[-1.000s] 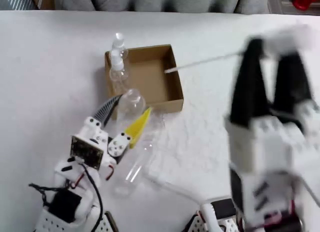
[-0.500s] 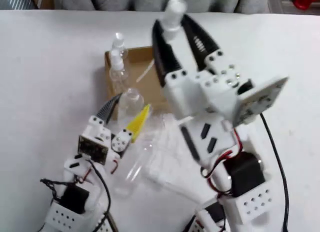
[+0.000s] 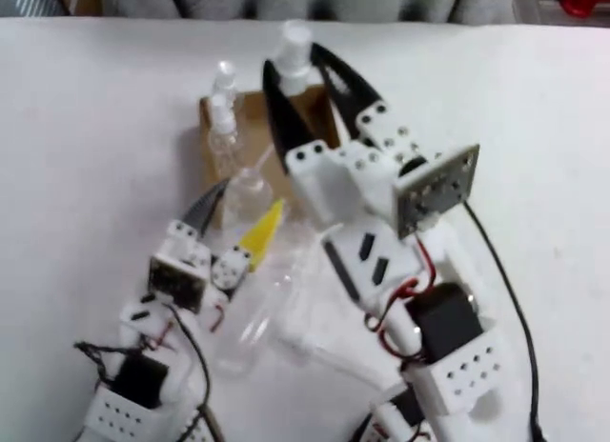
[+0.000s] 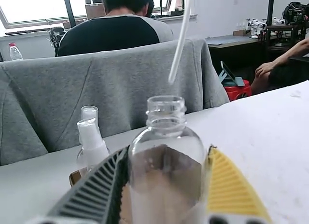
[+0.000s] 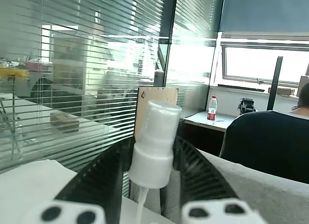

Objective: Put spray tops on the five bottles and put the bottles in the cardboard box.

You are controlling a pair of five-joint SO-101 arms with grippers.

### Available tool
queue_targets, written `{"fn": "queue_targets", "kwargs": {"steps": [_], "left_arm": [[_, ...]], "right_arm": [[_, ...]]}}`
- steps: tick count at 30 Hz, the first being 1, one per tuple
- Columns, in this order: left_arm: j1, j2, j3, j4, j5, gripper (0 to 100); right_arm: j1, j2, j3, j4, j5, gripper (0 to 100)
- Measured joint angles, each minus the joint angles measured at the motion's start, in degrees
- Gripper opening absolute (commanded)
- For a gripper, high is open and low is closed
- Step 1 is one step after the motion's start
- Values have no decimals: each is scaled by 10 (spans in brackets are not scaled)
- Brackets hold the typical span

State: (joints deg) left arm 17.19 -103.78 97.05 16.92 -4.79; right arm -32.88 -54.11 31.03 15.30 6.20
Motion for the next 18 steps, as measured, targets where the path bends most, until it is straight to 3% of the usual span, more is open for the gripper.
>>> {"fn": "queue_targets", "kwargs": {"steps": [18], "left_arm": [[1,0,0,0,0,20]], "right_arm": [[-35,1,135,-62,0,16]]}}
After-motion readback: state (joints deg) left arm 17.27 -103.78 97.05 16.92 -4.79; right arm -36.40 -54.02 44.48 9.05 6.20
